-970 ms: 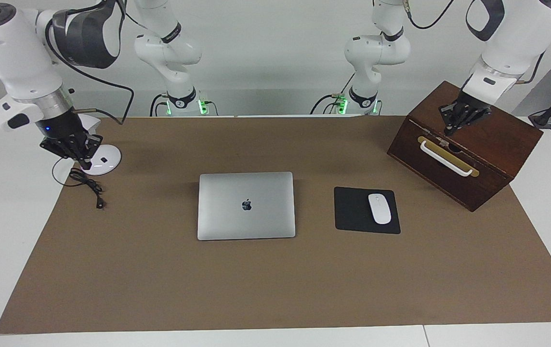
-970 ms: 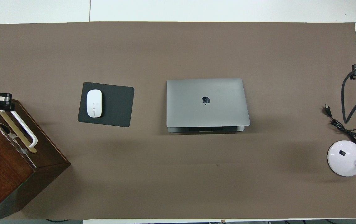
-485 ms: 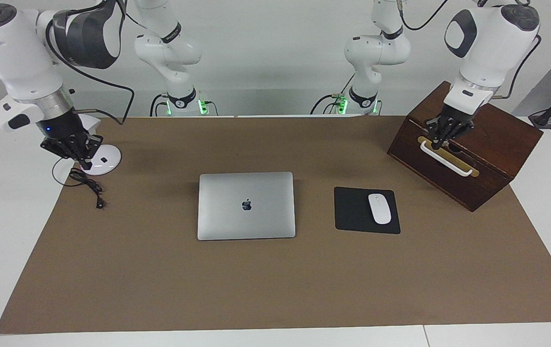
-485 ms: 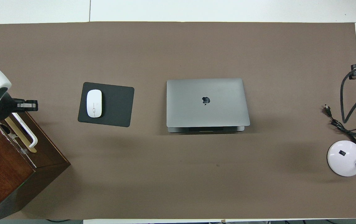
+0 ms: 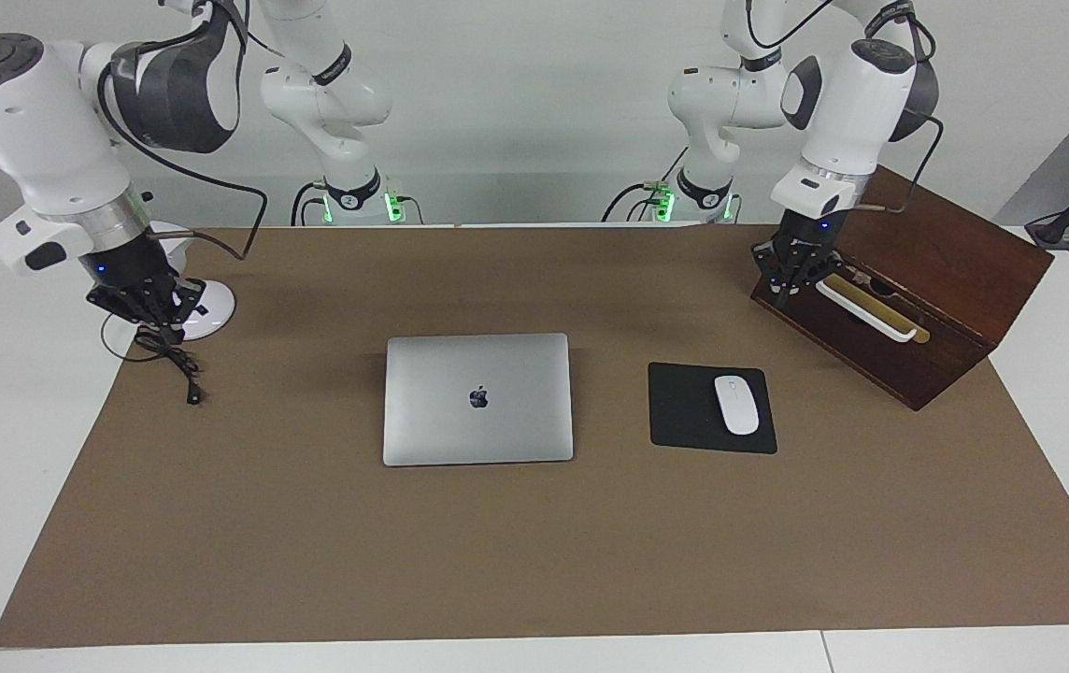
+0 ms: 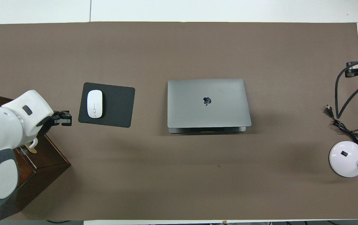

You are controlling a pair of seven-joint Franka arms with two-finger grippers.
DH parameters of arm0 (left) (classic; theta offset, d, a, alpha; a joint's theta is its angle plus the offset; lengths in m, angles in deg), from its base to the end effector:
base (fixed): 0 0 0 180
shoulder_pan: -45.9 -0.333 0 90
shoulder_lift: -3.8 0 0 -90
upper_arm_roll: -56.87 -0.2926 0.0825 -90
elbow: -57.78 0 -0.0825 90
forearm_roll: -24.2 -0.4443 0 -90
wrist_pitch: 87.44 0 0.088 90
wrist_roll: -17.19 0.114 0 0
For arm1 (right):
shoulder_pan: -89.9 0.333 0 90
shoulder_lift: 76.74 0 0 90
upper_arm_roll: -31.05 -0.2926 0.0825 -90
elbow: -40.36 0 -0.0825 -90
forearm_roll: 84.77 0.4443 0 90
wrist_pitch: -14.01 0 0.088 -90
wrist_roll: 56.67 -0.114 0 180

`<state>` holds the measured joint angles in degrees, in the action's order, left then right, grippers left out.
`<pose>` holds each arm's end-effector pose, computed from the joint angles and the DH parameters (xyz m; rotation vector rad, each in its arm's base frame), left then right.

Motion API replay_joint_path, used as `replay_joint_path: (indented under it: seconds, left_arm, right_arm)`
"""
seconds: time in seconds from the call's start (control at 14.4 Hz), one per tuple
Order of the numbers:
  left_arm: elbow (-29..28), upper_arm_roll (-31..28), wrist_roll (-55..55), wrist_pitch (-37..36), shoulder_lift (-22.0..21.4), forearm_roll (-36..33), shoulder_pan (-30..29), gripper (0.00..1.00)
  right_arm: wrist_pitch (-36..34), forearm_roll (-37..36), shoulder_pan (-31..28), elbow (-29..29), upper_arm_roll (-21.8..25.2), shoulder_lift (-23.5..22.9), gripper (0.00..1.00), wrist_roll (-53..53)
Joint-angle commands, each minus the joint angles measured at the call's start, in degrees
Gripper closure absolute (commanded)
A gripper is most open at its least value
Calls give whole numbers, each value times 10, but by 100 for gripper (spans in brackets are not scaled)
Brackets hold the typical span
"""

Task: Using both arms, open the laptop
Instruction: 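Move the left gripper toward the laptop front while the right gripper approaches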

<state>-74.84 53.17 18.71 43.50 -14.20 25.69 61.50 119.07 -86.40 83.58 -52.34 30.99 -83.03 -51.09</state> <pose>0.5312 -0.1122 0.4417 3.0258 -0.3346 0.4276 0.6611 -0.0750 0.5228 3.0990 -0.0092 0.1590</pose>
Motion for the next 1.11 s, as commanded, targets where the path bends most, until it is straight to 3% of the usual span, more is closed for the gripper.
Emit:
replay_joint_path:
  seconds: [0.0,0.28,0.76,0.83,0.97,1.04]
  left_arm:
    - [-99,-7,-4,79,-62,12,48,100]
    - [-132,-8,-7,113,-72,18,93,100]
    - [-186,-8,-56,254,-66,25,166,100]
    - [-197,-8,-63,279,-65,25,172,100]
    - [-214,-8,-78,309,-64,25,191,100]
    - [-218,-8,-79,321,-63,25,196,100]
  right_arm:
    - [12,-1,-1,0,-4,-3,100,-12]
    - [39,14,-1,-12,-6,-13,100,-43]
    - [163,58,0,-139,-6,-7,100,-47]
    - [181,58,1,-151,-6,-7,89,-47]
    - [214,82,0,-176,-6,-7,22,-45]
    - [229,106,1,-191,-6,-6,2,-40]
